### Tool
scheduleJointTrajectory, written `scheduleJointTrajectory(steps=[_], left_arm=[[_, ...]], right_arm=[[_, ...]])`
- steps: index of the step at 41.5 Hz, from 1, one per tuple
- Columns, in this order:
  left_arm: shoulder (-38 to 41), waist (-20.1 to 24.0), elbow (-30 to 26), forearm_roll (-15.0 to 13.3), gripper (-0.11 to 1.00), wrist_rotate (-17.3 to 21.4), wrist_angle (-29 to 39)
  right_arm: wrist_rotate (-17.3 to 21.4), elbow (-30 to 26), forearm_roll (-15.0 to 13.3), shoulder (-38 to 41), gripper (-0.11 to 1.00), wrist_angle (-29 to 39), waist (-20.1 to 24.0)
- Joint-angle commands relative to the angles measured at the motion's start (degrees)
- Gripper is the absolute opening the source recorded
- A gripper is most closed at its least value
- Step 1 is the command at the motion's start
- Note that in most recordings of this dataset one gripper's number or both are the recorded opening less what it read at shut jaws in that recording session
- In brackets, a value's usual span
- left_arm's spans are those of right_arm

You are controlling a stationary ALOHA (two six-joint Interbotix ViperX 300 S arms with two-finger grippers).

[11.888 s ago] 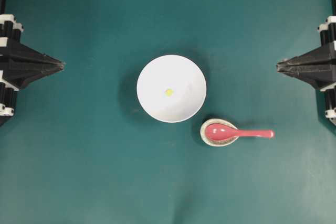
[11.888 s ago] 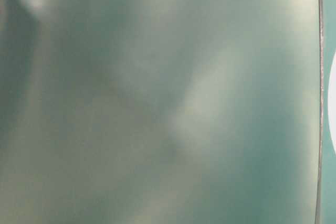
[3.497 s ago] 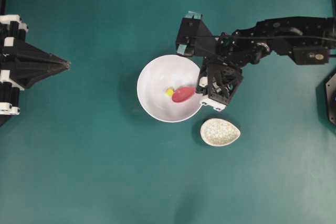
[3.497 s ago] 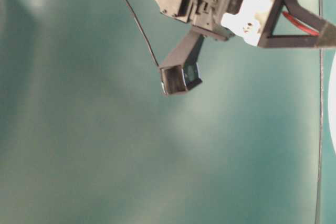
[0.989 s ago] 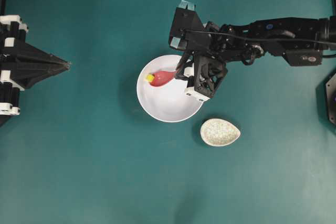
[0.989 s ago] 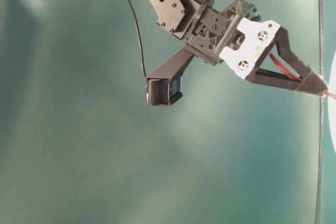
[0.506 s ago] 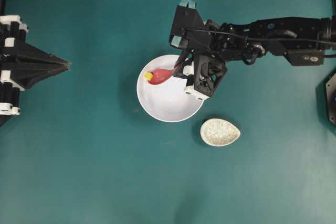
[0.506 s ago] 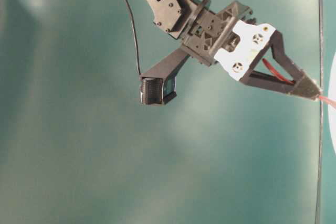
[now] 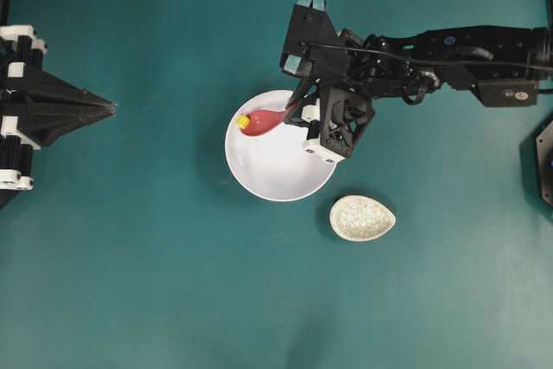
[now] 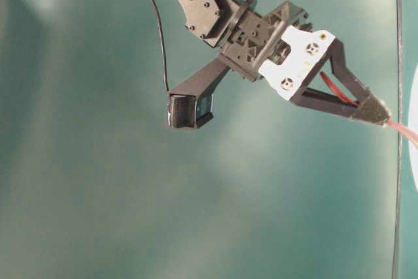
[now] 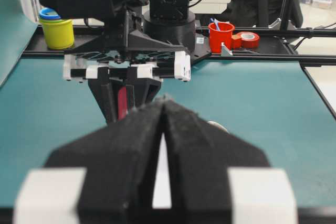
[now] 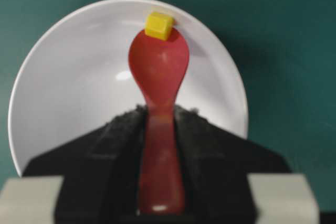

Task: Scoop the yellow hexagonal prism block from the bowl with a spoon using the right arm.
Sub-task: 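Tilt the spoon up the bowl side, keeping the yellow block on it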

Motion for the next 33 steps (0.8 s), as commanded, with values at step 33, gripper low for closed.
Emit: scheduleJointTrajectory(steps=[33], left_arm=[[0.44, 0.09, -0.88, 0.09, 0.01, 0.0, -0.18]], right_arm=[[-0.09, -1.14, -0.09, -2.72, 0.23, -1.67, 0.09]])
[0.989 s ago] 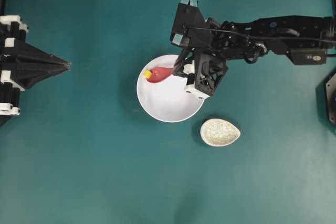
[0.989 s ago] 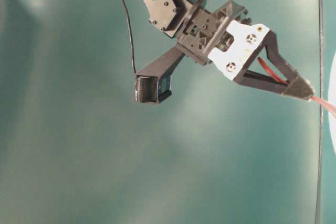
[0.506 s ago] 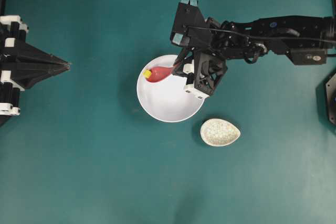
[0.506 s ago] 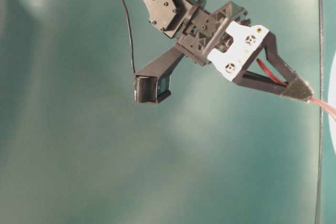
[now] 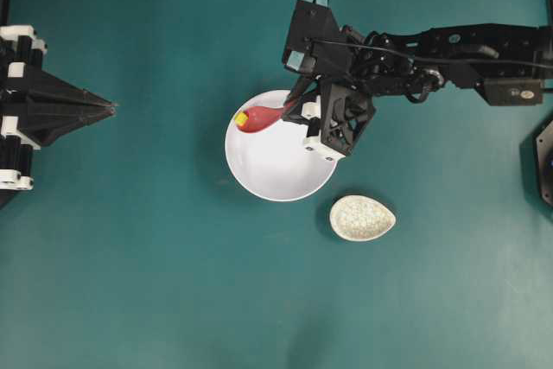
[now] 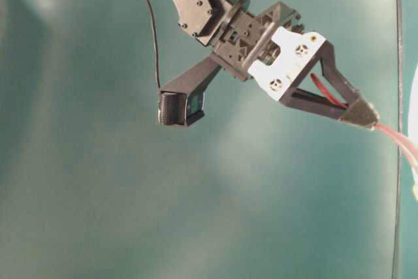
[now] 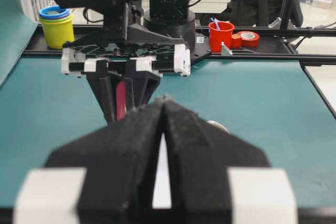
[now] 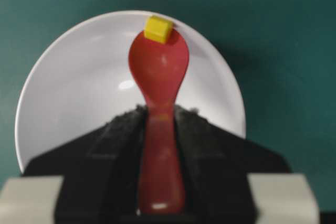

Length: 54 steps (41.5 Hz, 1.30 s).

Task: Scoop the yellow hexagonal prism block from the bowl with a spoon using the right arm.
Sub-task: 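Tilt the spoon up the bowl side, keeping the yellow block on it, then raise the spoon with the block out of the bowl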

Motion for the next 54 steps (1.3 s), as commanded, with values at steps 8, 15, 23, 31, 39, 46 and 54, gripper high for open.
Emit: scheduleJointTrajectory(steps=[8, 15, 23, 31, 39, 46, 54], left_arm=[[0.44, 0.0, -0.79, 0.09, 0.01, 0.0, -0.35], [0.44, 0.09, -0.88, 0.09, 0.01, -0.09, -0.35], [0.44, 0.09, -0.79, 0.09, 0.01, -0.09, -0.35], [0.44, 0.09, -0.79, 0.09, 0.02, -0.09, -0.26], [0.44, 0.09, -0.79, 0.09, 0.01, 0.0, -0.26], [0.44, 0.09, -0.79, 0.09, 0.01, -0.09, -0.35], [0.44, 0.09, -0.79, 0.09, 0.01, -0.09, -0.35]], right_arm=[[-0.09, -1.05, -0.09, -1.85, 0.23, -1.14, 0.18], [-0.09, -1.05, -0.09, -1.85, 0.23, -1.67, 0.26], [-0.09, -1.05, -0.09, -1.85, 0.23, -1.85, 0.44], [-0.09, -1.14, -0.09, -2.11, 0.23, -1.67, 0.62], [-0.18, -0.79, -0.09, -2.81, 0.23, -1.76, 0.88], [-0.09, -0.35, -0.09, -3.6, 0.23, -1.85, 1.05], [-0.09, -0.09, -0.09, -4.75, 0.23, -1.85, 1.14]])
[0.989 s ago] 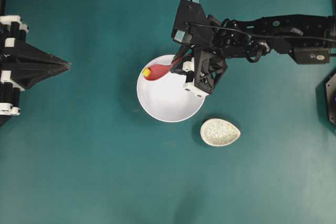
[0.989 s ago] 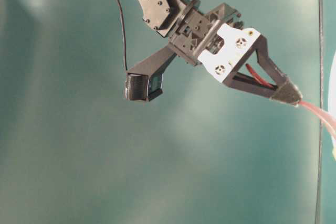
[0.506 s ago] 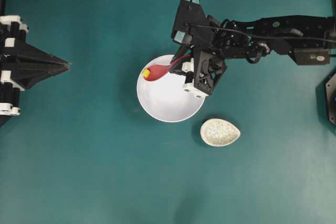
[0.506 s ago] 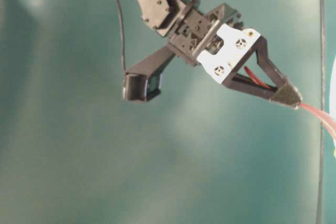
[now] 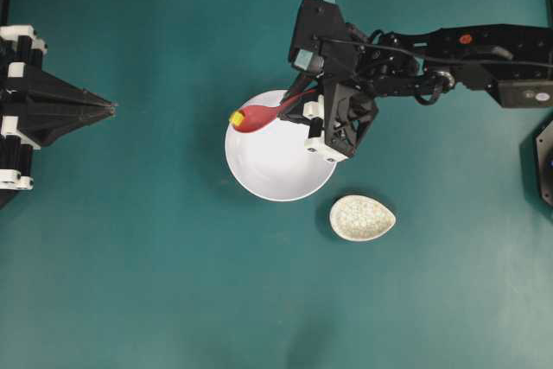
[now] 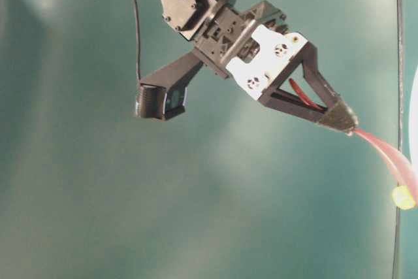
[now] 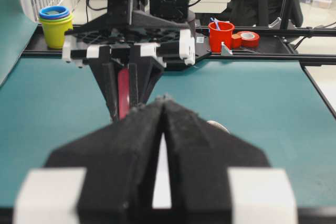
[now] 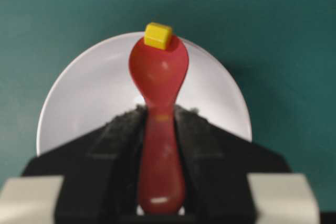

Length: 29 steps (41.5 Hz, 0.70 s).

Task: Scoop the yellow hexagonal prism block from the bowl with a spoon using the right arm.
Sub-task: 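Raise the spoon with the block out of the bowl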

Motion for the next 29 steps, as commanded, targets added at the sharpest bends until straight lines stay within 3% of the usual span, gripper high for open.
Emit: scheduleJointTrajectory(steps=[1, 12, 29], left_arm=[[0.44, 0.09, -0.79, 0.09, 0.01, -0.09, -0.26], [0.44, 0.0, -0.7, 0.09, 0.01, 0.0, -0.26], [0.44, 0.09, -0.62, 0.09, 0.01, 0.0, -0.26]], right_arm=[[0.0, -0.35, -0.09, -2.29, 0.23, -0.44, 0.18], [-0.09, 0.26, -0.09, -4.48, 0.23, -1.58, 0.18], [-0.88, 7.82, -0.53, -12.13, 0.23, -16.35, 2.11]])
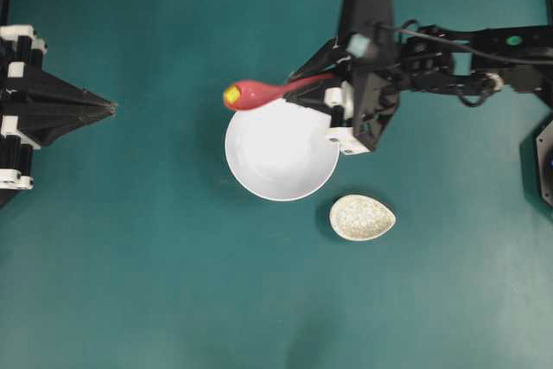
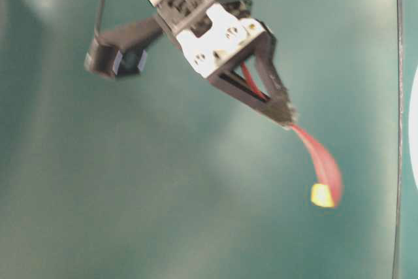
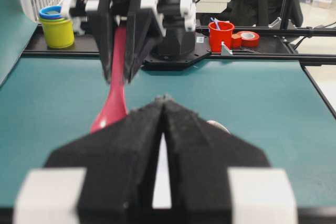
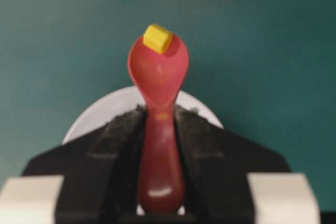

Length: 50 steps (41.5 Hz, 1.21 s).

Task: Scoop the yellow hexagonal prism block from the bowl with a spoon using the right arm.
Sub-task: 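Raise the spoon with the block out of the bowl, then hold the spoon with the block level above the bowl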

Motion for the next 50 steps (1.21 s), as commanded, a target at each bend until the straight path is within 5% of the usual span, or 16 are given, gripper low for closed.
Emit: scheduleJointTrajectory(steps=[1, 19, 50], left_arm=[[0.44, 0.09, -0.62, 0.18, 0.01, 0.0, -0.26], [0.44, 0.09, -0.62, 0.18, 0.01, -0.09, -0.26], [0.44, 0.09, -0.53, 0.18, 0.01, -0.79, 2.2]], right_arm=[[-0.26, 1.05, -0.26, -3.52, 0.23, -3.69, 1.14], [0.0, 9.4, -0.26, -14.15, 0.23, -13.18, 6.15], [0.53, 10.2, -0.09, -15.64, 0.23, -14.77, 7.65]])
